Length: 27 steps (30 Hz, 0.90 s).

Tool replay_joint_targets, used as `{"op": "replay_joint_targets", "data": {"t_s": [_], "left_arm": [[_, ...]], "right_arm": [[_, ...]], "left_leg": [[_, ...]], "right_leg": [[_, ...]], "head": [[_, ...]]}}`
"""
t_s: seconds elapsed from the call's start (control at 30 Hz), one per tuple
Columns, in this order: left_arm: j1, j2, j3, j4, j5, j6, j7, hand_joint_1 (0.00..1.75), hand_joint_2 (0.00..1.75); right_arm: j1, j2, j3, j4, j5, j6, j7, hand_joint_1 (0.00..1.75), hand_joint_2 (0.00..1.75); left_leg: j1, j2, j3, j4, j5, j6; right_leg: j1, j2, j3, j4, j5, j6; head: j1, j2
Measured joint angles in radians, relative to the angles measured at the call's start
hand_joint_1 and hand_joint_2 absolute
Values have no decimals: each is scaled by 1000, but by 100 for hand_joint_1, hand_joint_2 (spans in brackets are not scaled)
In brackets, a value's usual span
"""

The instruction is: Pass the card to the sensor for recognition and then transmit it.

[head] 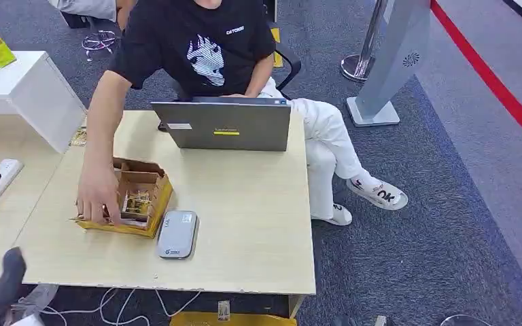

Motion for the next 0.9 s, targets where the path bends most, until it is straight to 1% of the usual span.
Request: {"op": "replay_joint_targets", "data": {"t_s": [0.03, 0.07, 0.13, 0.17, 0.2, 0.23, 0.3, 0.33, 0.4, 0.5, 0.7, 0.9], "left_arm": [[-55, 43, -12, 76, -142, 21, 73, 0, 175], [-116, 89, -24, 148, -255, 28, 132, 0, 175], [-246, 194, -56, 312, -416, 13, 215, 0, 175], [-343, 240, -85, 439, -489, 23, 244, 0, 175], [-453, 266, -113, 565, -530, 39, 265, 0, 175], [-520, 295, -147, 688, -550, 68, 286, 0, 175], [-598, 327, -180, 808, -561, 109, 305, 0, 175], [-623, 336, -198, 855, -563, 116, 312, 0, 175], [-650, 360, -227, 917, -564, 115, 324, 0, 175], [-659, 376, -246, 950, -548, 115, 341, 0, 175], [-661, 393, -261, 969, -533, 126, 349, 0, 175], [-661, 394, -263, 970, -536, 143, 349, 0, 175]], "right_arm": [[-10, 6, 9, -2, 22, -5, 16, 0, 175], [-20, 10, 18, -2, 35, -7, 27, 0, 175], [-38, 20, 28, -5, 45, 2, 49, 0, 175], [-45, 25, 28, -6, 40, 23, 59, 0, 175], [-53, 29, 28, -6, 40, 41, 64, 0, 175], [-60, 35, 28, -7, 40, 50, 66, 0, 175], [-62, 42, 28, -9, 43, 59, 66, 0, 175], [-59, 44, 28, -8, 43, 60, 66, 0, 175], [-56, 44, 28, -8, 44, 60, 66, 0, 175], [-56, 45, 27, -8, 50, 61, 66, 0, 175], [-56, 45, 19, -8, 64, 60, 65, 0, 175], [-53, 45, 11, -8, 75, 59, 61, 0, 175]], "left_leg": [[0, 0, 0, 0, 1, 0], [0, -1, 0, 0, 3, -1], [1, -1, 0, -1, 6, -1], [1, -3, -2, -1, 10, -1], [1, -7, -7, -1, 13, -2], [1, -6, -8, -1, 14, -3], [1, 4, -9, -1, 14, -4], [1, 6, -9, -1, 14, -4], [0, 8, -10, 0, 14, -3], [0, 8, -12, 0, 13, -2], [1, 8, -13, 0, 13, -3], [1, 8, -14, 0, 13, -3]], "right_leg": [[0, 0, 0, 0, 0, 0], [0, 0, 0, 1, 1, 0], [0, -1, -5, 2, 4, 0], [1, -2, -6, 2, 5, 0], [1, -6, -6, 4, 7, -1], [2, -4, -7, 5, 11, -4], [1, 6, -10, 5, 15, -3], [1, 8, -11, 5, 15, -2], [1, 9, -13, 4, 16, -2], [1, 9, -15, 4, 15, -2], [1, 9, -17, 4, 15, -2], [1, 9, -17, 4, 15, -2]], "head": [[0, 0], [0, 0], [-1, 0], [-2, 0], [-2, 0], [2, 0], [-3, 0], [-2, 0], [-1, 0], [-1, 0], [-1, 0], [-1, 0]]}}
